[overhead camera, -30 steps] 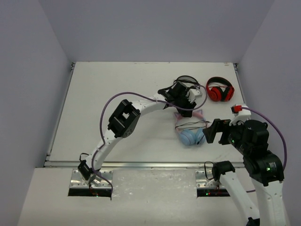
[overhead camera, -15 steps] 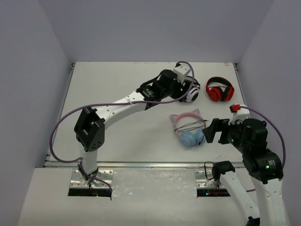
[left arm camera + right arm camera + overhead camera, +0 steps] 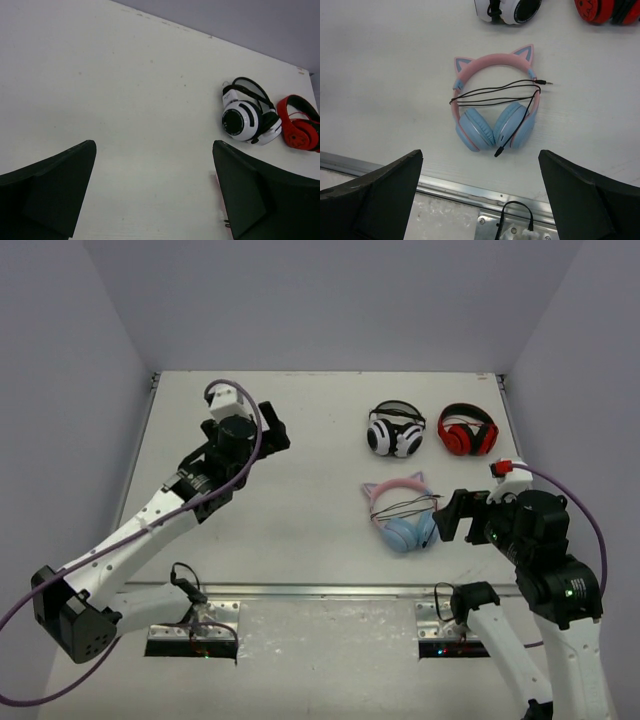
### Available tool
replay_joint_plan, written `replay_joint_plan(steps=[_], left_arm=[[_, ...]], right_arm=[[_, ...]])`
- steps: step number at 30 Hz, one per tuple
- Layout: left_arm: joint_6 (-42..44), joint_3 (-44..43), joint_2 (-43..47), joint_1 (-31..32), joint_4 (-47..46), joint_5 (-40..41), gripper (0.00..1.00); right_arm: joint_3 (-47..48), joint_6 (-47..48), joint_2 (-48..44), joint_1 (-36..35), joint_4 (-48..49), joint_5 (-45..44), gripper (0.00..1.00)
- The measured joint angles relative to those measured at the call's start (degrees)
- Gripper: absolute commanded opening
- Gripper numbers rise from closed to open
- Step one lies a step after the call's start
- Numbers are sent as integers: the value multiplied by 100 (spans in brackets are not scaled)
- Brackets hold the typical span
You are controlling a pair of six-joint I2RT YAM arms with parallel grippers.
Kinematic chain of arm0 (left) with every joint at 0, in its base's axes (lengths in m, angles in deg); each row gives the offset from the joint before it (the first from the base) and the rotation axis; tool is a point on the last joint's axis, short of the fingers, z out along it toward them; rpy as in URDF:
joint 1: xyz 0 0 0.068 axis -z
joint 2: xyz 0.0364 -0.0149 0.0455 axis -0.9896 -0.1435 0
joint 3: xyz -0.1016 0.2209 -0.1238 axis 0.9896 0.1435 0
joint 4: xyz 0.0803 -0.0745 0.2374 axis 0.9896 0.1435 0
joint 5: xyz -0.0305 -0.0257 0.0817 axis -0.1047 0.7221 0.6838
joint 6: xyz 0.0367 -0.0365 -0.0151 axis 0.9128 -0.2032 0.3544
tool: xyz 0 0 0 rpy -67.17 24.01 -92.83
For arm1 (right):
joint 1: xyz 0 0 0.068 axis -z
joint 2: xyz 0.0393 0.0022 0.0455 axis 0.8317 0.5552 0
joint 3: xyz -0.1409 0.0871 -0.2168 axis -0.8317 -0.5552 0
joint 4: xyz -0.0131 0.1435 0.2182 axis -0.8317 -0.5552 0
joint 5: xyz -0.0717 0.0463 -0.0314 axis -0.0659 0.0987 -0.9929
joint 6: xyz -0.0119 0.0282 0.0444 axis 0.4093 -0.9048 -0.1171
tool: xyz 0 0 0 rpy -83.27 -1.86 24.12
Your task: Wrap the headphones
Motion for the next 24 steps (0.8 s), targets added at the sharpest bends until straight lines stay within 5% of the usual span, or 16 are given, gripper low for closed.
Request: replay_joint_plan(steps=[9,14,24], left_arm=[[-896,1633,-168,262,105,-326,87],[-1224,1305,-184,1016,544,249,100],[-1294,761,2439,855,2472,2109,100]], right_arm=[[92,2,-2,0,-155,-107,99],[164,2,-39,0,-278,-199,99],[627,28,-407,-2,-481,-905,99]])
